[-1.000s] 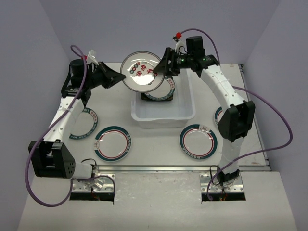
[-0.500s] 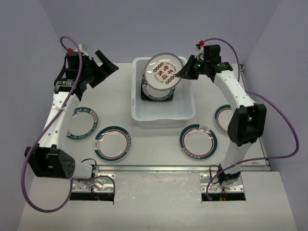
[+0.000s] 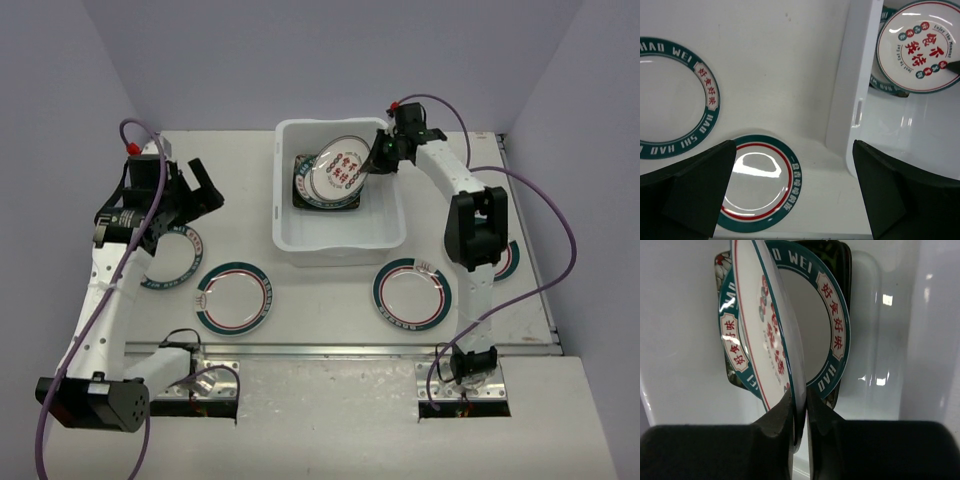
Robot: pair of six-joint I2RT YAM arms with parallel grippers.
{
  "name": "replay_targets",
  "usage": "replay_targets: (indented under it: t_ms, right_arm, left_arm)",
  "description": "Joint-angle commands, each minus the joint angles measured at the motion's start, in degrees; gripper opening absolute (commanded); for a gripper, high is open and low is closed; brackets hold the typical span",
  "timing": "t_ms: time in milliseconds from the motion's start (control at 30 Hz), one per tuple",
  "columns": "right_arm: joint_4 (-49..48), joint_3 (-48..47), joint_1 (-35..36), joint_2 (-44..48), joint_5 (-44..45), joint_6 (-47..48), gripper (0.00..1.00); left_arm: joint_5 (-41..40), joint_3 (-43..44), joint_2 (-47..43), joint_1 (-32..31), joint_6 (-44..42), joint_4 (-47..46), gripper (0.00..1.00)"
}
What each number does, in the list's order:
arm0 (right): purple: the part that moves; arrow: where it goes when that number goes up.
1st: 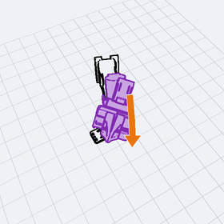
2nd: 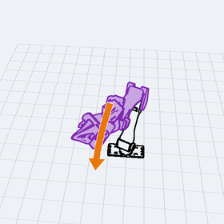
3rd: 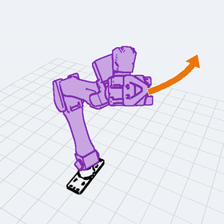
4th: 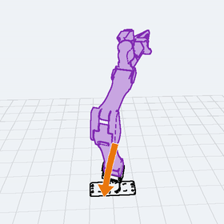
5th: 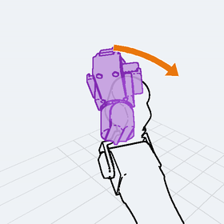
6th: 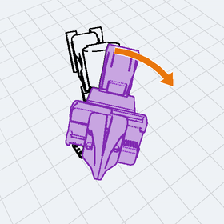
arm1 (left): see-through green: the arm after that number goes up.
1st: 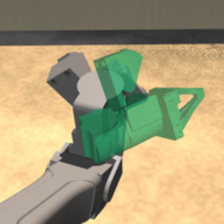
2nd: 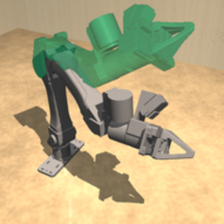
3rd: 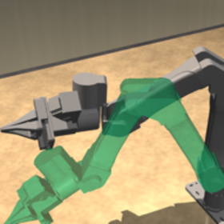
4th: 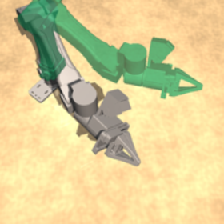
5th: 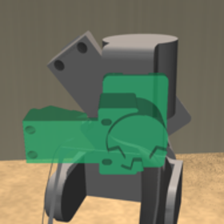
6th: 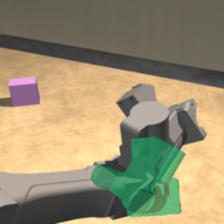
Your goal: Place the plates into the plastic bin on the countertop
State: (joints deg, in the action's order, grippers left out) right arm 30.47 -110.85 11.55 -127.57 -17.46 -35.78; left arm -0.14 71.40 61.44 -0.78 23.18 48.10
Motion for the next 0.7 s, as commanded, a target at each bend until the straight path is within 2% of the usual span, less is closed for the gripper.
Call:
replay_targets:
  t_ms: [0, 67, 100, 133, 167, 200, 233, 400, 567, 667]
  right_arm:
    - [-1.1, -3.6, 1.9, 0.9, 0.6, 2.2, 0.19]
    - [-1.3, -3.9, 2.1, 0.3, 0.2, 1.4, 0.3]
    - [-0.5, -4.8, 2.2, 0.2, 0.2, 1.3, 0.4]
    - [0.3, -5.9, 2.4, 0.2, 0.4, 1.3, 0.55]
    - [1.5, -7.2, 2.7, 0.5, 1.3, 1.6, 0.78]
    - [2.5, -8.2, 2.9, 0.8, 2.2, 2.1, 0.93]
    - [3.5, -8.9, 3.2, 1.3, 3.7, 2.7, 0.99]
    - [7.4, -9.1, 5.1, 6.1, 10.2, 5.8, 0.99]
    - [9.6, -9.3, 6.9, 9.4, 11.2, 8.1, 0.99]
    - [12.8, -12.8, 7.0, 8.2, 10.6, 8.1, 0.99]
  left_arm:
    - [-0.3, -3.7, -2.7, -0.1, -2.7, 2.4, 1.0]
    - [-0.1, -5.6, -4.1, -0.1, -2.5, 2.4, 1.0]
    - [0.1, -5.8, -4.4, -0.1, -2.5, 2.4, 1.0]
    - [0.5, -6.0, -4.6, -0.1, -2.6, 2.4, 1.0]
    - [1.5, -6.1, -4.4, -0.1, -2.7, 2.4, 1.0]
    - [2.7, -6.3, -4.0, -0.2, -2.9, 2.1, 1.0]
    - [3.3, -6.5, -3.5, -0.2, -2.8, 2.0, 1.0]
    - [6.7, -8.5, -1.1, -0.2, 0.0, 0.4, 1.0]
    - [15.9, -11.5, -0.9, -1.3, 2.6, -4.4, 1.0]
    - [16.0, -12.5, -0.5, -3.2, 2.9, -5.1, 1.0]
